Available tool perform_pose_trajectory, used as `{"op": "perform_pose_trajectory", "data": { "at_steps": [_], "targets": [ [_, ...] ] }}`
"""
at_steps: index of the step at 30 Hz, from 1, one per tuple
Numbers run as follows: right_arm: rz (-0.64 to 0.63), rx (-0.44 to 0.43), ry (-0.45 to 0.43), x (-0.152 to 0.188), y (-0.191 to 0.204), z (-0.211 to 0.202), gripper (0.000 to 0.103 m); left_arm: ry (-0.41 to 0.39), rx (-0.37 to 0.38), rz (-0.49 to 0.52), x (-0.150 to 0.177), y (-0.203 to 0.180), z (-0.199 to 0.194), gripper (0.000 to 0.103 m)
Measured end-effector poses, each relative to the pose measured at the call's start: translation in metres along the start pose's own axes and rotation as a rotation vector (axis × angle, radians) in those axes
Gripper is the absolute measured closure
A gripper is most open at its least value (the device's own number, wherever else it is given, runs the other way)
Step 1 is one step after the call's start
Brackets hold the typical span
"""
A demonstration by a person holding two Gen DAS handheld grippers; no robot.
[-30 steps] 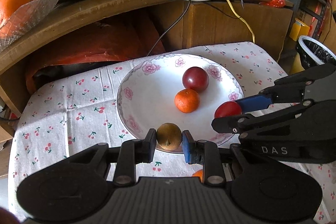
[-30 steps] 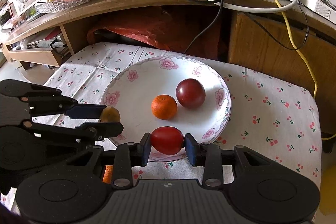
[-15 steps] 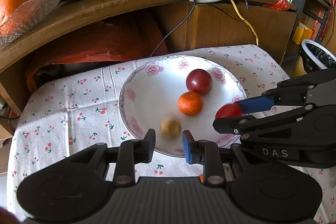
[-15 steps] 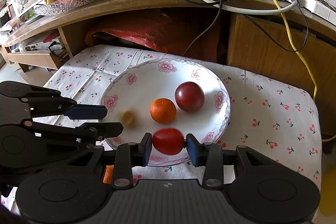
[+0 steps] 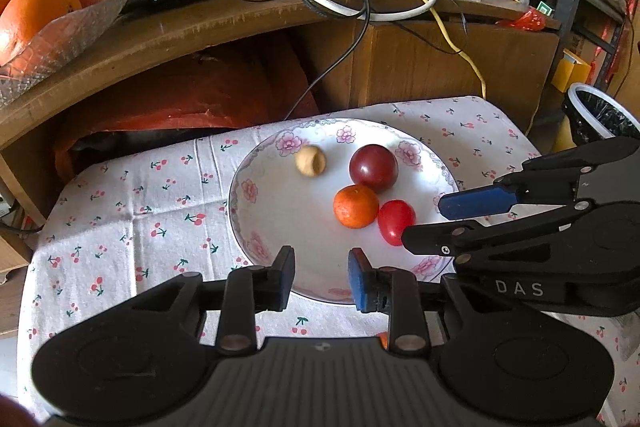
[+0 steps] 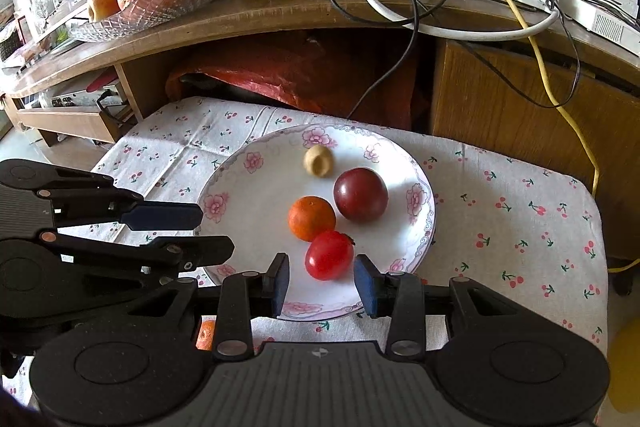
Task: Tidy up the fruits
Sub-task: 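Move both open grippers back to the remaining fruit cluster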
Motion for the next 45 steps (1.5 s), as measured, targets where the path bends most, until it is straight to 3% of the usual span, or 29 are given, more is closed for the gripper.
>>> {"op": "perform_pose_trajectory", "data": {
  "at_steps": [33,45],
  "targets": [
    [-0.027,-0.012,-0.007,0.003,0.017,-0.023,0.069,-0.005,0.039,0.037,0.002,-0.013,-0.027,0.066],
    [-0.054,-0.039,0.027,0.014,0.027,-0.026,0.069,0.028,0.083,0.075,0.018,-0.017,-0.042,0.061]
  ]
}}
Point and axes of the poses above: each gripper's, at about its wrist camera, not at the fingertips, and z roughly the way its jaws point, y to its left, x to its underside, the point moved 4 cm from there along z, roughly the way its jaws point, and after that the axes turned 10 degrees about -y, right-handed, at the moved point
